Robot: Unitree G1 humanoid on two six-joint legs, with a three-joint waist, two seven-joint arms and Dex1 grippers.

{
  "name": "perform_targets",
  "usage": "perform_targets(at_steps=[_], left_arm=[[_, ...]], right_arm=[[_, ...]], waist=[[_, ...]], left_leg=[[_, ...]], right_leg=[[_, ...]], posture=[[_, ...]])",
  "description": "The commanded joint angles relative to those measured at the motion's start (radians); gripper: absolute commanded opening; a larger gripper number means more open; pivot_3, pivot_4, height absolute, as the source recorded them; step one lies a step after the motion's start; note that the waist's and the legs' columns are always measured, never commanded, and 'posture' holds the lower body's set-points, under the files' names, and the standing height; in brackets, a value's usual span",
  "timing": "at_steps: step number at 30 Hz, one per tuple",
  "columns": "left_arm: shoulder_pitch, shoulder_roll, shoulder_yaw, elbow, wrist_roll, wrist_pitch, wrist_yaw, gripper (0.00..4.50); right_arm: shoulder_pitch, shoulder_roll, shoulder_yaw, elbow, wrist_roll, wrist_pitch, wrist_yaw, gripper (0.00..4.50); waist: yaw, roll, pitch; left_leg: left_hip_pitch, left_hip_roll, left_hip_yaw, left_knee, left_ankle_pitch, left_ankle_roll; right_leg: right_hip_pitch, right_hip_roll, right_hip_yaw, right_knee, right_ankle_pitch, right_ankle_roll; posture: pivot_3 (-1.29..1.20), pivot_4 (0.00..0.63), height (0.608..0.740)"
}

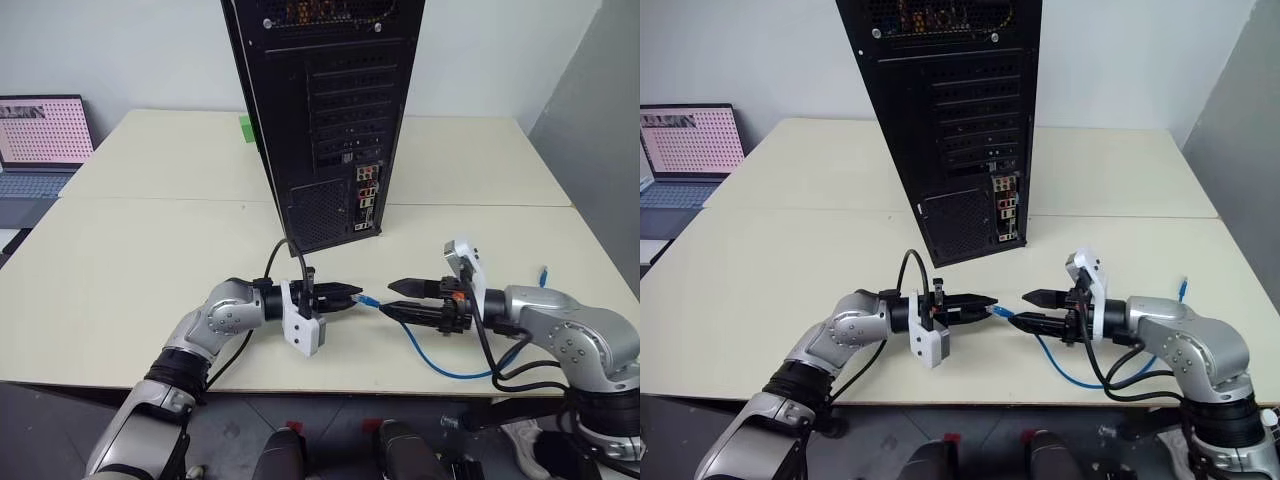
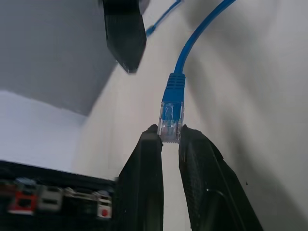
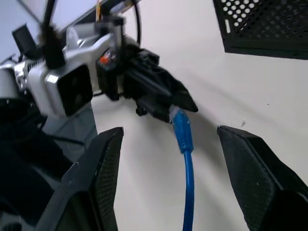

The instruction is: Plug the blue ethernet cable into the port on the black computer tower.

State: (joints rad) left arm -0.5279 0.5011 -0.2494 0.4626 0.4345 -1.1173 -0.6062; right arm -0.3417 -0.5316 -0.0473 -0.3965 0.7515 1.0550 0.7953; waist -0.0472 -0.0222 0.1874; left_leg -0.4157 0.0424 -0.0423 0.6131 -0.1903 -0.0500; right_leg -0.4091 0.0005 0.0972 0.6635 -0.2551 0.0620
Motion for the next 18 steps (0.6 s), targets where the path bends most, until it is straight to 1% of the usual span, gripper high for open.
perform_targets(at_steps=[1, 5, 10, 13, 15, 17, 18], left_arm=[[-0.028, -0.001, 0.036, 0.029, 0.092, -0.095, 0.159, 0.24], [-0.045, 0.009, 0.026, 0.052, 0.157, -0.119, 0.248, 0.24], [-0.059, 0.022, 0.008, 0.065, 0.201, -0.119, 0.315, 0.24], [-0.064, 0.031, -0.001, 0.068, 0.218, -0.117, 0.344, 0.24], [-0.065, 0.037, -0.007, 0.066, 0.223, -0.114, 0.360, 0.24], [-0.066, 0.040, -0.011, 0.064, 0.226, -0.112, 0.372, 0.24], [-0.066, 0.041, -0.013, 0.062, 0.228, -0.111, 0.378, 0.24]], right_arm=[[-0.006, 0.031, -0.017, -0.029, 0.046, 0.019, -0.055, 3.29], [-0.010, 0.058, 0.003, -0.025, 0.058, 0.025, -0.079, 3.29], [-0.013, 0.063, 0.017, -0.018, 0.063, 0.025, -0.079, 3.29], [-0.022, 0.066, 0.013, -0.003, 0.071, 0.025, -0.084, 2.77], [-0.027, 0.064, 0.012, 0.003, 0.077, 0.024, -0.084, 2.31], [-0.031, 0.062, 0.013, 0.008, 0.079, 0.024, -0.083, 1.97], [-0.034, 0.061, 0.015, 0.012, 0.078, 0.023, -0.082, 1.69]], waist=[[0.001, 0.000, 0.000], [0.001, 0.000, 0.000], [0.000, 0.000, 0.000], [0.000, 0.000, 0.000], [0.000, 0.000, 0.000], [0.000, 0.000, 0.000], [0.000, 0.000, 0.000]], left_leg=[[0.000, 0.000, 0.000, 0.000, 0.000, 0.000], [0.000, 0.000, 0.000, 0.000, 0.000, 0.000], [0.000, 0.000, 0.000, 0.000, 0.000, 0.000], [0.000, 0.000, 0.000, 0.000, 0.000, 0.000], [0.000, 0.000, 0.000, 0.000, 0.000, 0.000], [0.000, 0.000, 0.000, 0.000, 0.000, 0.000], [0.000, 0.000, 0.000, 0.000, 0.000, 0.000]], right_leg=[[0.000, 0.000, 0.000, 0.000, 0.000, 0.000], [0.000, 0.000, 0.000, 0.000, 0.000, 0.000], [0.000, 0.000, 0.000, 0.000, 0.000, 0.000], [0.000, 0.000, 0.000, 0.000, 0.000, 0.000], [0.000, 0.000, 0.000, 0.000, 0.000, 0.001], [0.000, 0.000, 0.000, 0.000, 0.000, 0.001], [0.000, 0.000, 0.000, 0.000, 0.000, 0.001]], posture=[[0.00, 0.150, 0.740], [0.00, 0.150, 0.740], [0.00, 0.150, 0.740], [0.00, 0.150, 0.740], [0.00, 0.150, 0.740], [0.00, 0.150, 0.740], [0.00, 0.150, 0.740]])
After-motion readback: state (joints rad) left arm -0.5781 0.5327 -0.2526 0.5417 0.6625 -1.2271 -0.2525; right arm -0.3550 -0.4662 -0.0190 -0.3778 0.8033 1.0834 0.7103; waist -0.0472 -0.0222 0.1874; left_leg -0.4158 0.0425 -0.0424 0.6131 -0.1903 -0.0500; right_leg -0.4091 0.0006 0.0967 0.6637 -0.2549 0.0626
